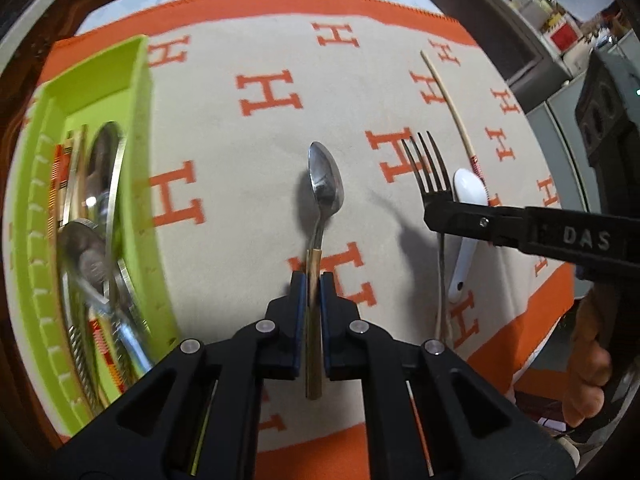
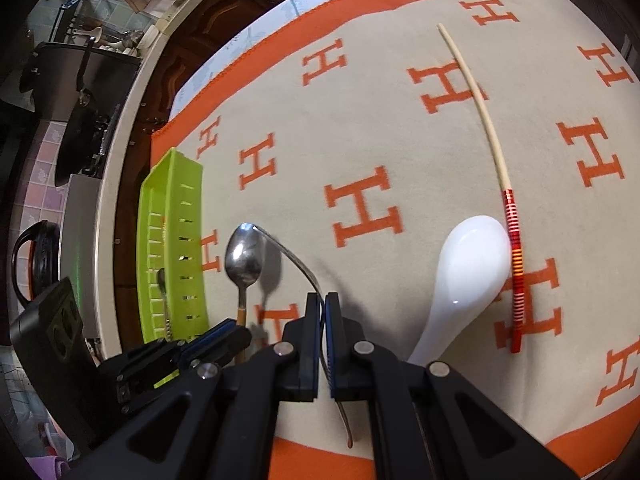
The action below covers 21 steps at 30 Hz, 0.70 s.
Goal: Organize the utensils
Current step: 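Carry the spoon and fork into the green tray and open both tools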
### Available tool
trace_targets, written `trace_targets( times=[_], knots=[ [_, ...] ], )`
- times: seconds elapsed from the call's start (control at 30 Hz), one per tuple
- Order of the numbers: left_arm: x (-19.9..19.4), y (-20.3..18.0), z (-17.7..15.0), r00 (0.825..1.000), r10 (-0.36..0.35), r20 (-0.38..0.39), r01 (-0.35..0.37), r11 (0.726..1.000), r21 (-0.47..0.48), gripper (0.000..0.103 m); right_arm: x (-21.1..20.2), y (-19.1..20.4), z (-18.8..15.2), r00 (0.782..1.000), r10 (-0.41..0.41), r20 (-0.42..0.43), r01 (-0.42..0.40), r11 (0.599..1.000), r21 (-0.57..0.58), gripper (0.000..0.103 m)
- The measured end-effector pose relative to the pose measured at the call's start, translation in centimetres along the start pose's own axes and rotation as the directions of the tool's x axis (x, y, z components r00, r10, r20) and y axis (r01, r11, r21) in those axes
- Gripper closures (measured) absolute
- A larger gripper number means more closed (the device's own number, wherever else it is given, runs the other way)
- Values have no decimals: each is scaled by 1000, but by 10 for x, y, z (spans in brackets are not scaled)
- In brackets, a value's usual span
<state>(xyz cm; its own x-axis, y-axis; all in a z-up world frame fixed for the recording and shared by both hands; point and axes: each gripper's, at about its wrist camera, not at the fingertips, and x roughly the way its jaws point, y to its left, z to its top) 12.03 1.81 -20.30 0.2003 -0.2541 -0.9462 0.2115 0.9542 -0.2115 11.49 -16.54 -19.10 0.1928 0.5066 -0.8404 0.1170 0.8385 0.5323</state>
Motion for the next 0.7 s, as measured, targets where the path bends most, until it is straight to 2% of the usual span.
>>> trace_targets(
  times=[0.2,0.37,0.53,0.7],
  knots=[
    [-56,19,-19,994,4,106,2,998,-55,99,-6,39,-4,997,67,-22,-69,996,-59,101],
    [-99,53,-44,977,105,183,-82,989,-127,99,-6,93,-9,989,135,-54,-142,980,-142,101],
    [-118,94,-61,952,228,203,-188,961,-201,99,10,147,-7,981,179,-77,-191,962,-193,101],
    [-116,120,-67,944,267,194,-219,947,-236,98,44,170,-3,985,141,-104,-159,969,-191,101]
  ],
)
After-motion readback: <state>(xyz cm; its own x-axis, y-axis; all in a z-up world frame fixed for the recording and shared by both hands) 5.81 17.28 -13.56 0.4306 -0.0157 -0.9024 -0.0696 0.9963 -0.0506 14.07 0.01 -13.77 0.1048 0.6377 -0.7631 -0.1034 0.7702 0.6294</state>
